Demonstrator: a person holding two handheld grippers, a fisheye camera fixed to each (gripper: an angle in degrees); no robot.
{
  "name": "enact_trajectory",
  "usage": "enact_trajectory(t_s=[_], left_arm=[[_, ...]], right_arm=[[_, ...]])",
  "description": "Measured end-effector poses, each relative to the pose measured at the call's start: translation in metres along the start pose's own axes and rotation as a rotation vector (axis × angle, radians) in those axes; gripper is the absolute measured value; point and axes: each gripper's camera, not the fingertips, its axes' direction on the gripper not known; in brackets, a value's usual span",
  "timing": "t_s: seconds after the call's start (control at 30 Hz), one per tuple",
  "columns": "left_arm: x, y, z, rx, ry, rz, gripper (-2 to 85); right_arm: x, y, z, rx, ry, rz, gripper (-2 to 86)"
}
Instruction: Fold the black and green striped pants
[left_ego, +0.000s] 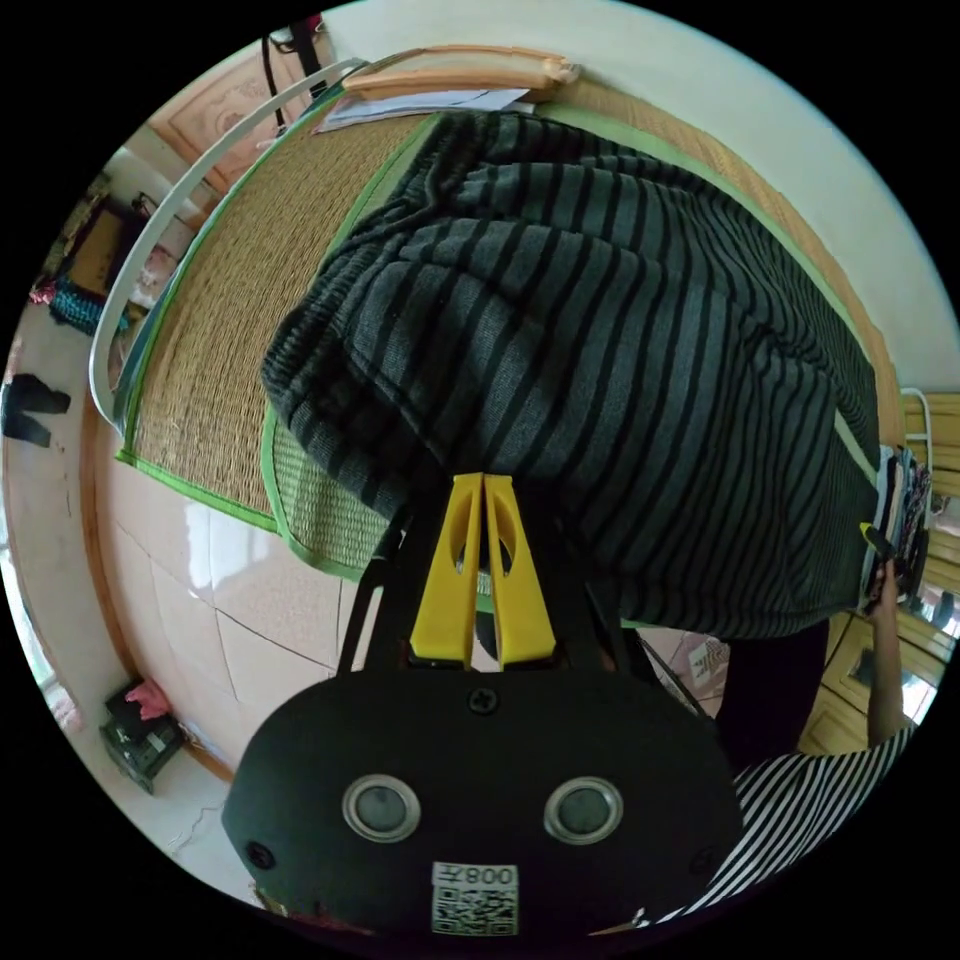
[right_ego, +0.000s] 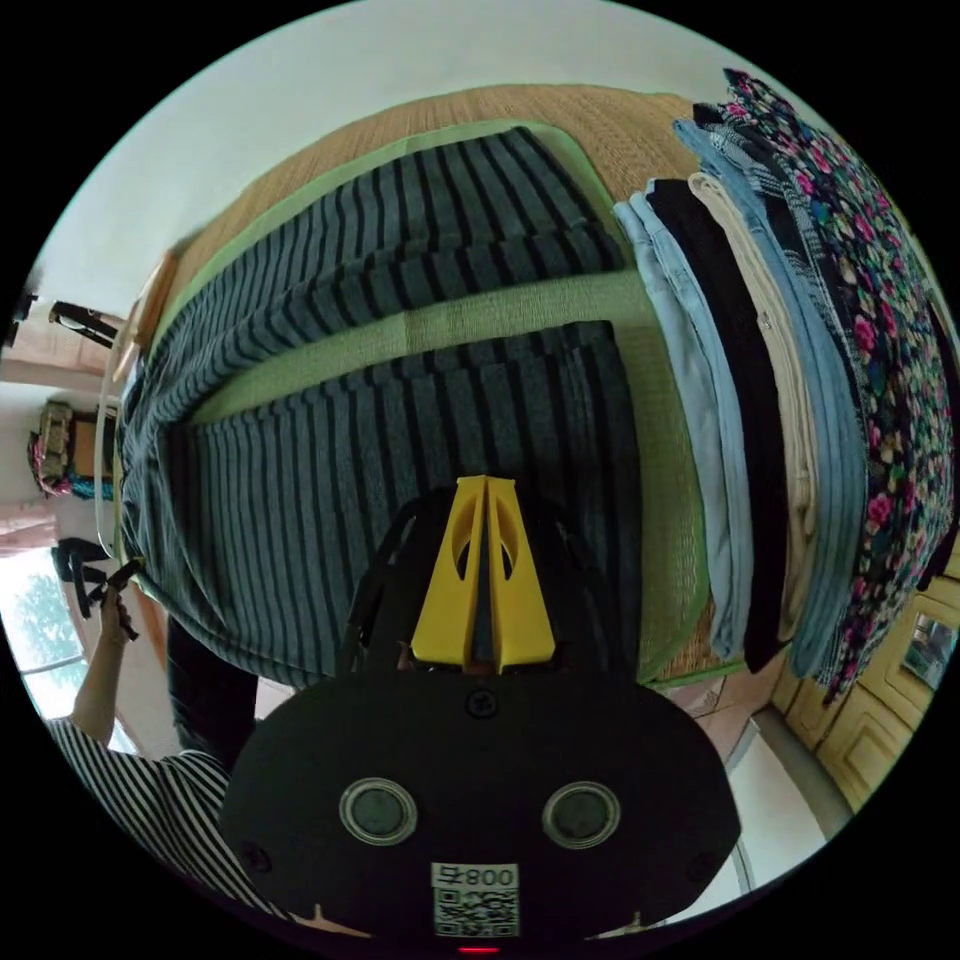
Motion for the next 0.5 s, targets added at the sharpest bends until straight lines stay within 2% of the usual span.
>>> enact_trajectory(t_s=[0.23, 0.5], left_arm=[[-0.027, 0.029, -0.016, -0.003, -0.021, 0.019, 0.0], [-0.050, 0.051, -0.041, -0.003, -0.036, 0.062, 0.0]], right_arm=[[-0.028, -0.012, 0.002, -0.054, 0.057, -0.042, 0.0], [-0.032, 0.003, -0.004, -0.036, 0.008, 0.064, 0.1]])
